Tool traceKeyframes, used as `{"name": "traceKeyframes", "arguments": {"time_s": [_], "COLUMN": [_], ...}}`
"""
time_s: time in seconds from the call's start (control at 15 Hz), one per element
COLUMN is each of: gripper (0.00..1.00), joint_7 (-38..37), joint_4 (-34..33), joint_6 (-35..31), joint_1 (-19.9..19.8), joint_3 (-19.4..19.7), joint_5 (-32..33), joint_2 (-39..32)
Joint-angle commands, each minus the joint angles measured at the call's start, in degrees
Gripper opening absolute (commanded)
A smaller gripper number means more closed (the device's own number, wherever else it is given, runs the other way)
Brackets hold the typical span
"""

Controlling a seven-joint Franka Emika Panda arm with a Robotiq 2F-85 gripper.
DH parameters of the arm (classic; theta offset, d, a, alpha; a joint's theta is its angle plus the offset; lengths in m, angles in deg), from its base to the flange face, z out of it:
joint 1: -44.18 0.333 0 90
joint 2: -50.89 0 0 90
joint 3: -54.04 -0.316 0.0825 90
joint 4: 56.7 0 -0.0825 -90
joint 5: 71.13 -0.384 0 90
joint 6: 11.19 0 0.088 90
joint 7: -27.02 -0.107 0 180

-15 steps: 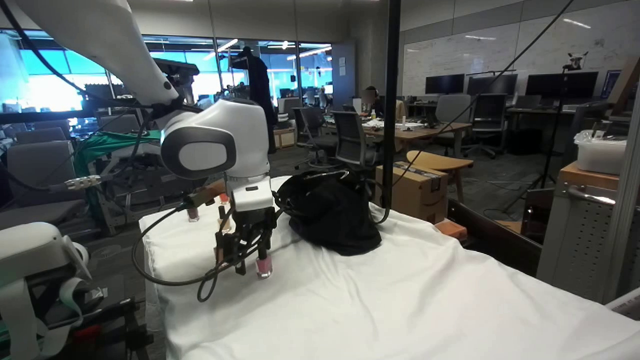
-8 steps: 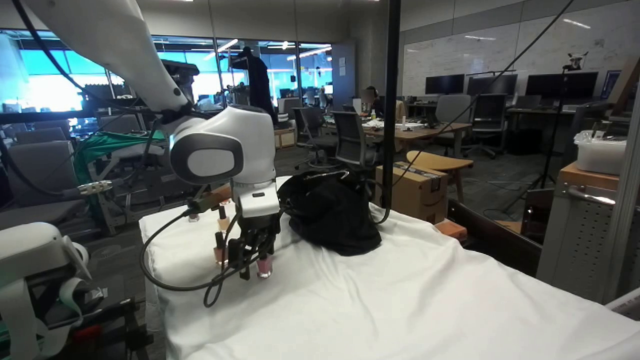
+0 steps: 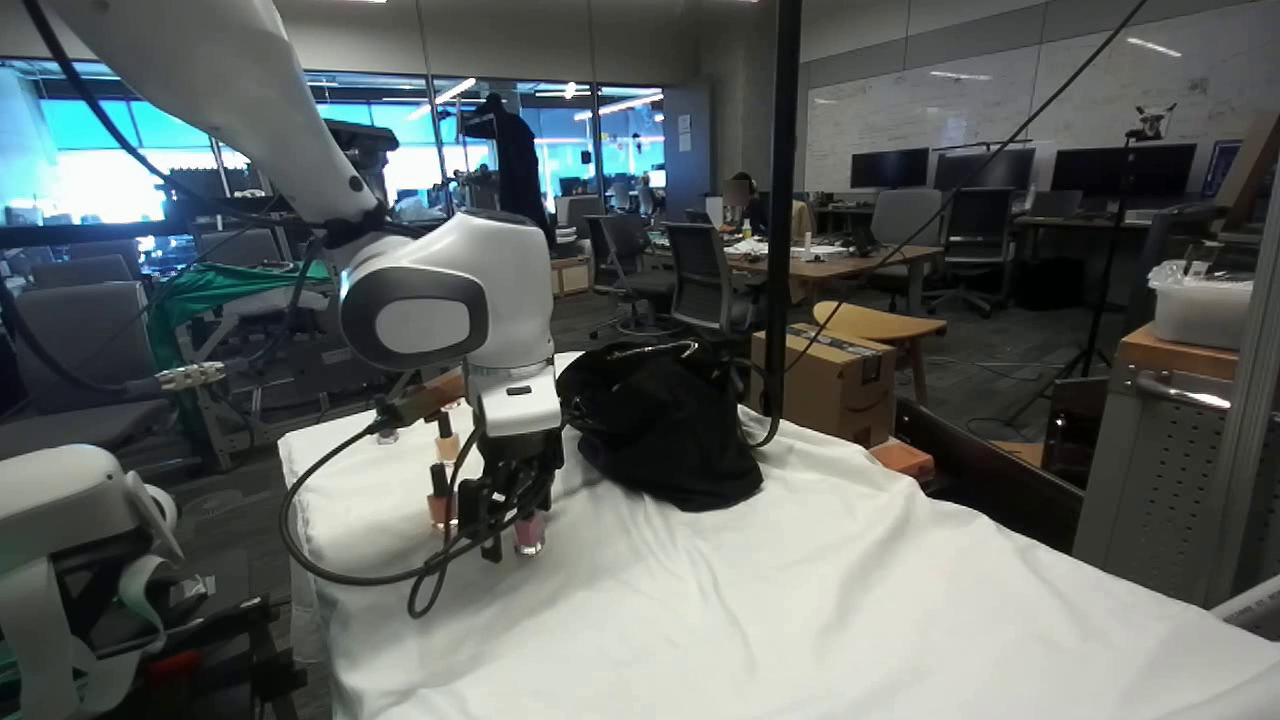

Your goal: Pick up the nail polish bottles and place them in the black bag

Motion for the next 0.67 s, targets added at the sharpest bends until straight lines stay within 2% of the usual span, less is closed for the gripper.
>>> {"name": "traceKeyframes", "arguments": {"time_s": [0.0,0.33,0.6], "gripper": [0.73,0.38,0.15], "joint_7": [0.4,0.4,0.0], "joint_4": [-0.2,-0.1,-0.1], "joint_6": [-0.2,-0.2,-0.2], "joint_1": [0.8,1.0,1.3], "joint_3": [1.0,0.9,1.1], "joint_5": [0.5,0.5,1.2], "joint_2": [0.1,0.1,0.1]}}
